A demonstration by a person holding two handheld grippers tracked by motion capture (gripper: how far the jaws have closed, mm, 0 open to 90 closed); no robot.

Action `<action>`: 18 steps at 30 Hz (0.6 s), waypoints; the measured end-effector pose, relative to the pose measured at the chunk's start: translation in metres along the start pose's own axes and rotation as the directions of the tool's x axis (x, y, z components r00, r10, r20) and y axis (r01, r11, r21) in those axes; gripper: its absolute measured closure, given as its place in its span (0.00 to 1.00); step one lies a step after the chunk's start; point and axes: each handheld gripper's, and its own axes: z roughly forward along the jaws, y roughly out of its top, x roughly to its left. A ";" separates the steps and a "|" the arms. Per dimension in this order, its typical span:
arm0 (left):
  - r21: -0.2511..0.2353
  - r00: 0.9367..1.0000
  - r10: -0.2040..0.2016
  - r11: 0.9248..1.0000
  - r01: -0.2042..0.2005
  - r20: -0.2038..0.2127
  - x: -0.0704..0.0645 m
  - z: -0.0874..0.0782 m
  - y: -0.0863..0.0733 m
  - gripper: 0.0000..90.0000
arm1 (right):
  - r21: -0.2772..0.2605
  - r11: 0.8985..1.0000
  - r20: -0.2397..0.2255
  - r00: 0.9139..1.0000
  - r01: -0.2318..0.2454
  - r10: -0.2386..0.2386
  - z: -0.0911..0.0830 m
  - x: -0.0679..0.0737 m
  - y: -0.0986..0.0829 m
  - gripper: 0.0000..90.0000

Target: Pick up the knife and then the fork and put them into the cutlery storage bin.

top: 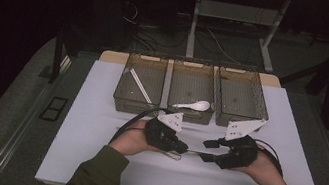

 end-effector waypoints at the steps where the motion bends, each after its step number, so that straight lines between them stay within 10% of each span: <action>1: 0.010 1.000 0.002 1.000 -0.002 0.001 0.000 0.001 0.000 0.94 | 0.017 1.000 -0.007 1.000 0.018 -0.018 0.004 0.000 0.002 0.59; 18: 0.028 0.997 0.058 0.998 -0.059 0.044 -0.006 0.007 0.006 0.94 | 0.211 0.959 -0.060 0.982 0.190 -0.182 0.052 0.008 0.010 0.86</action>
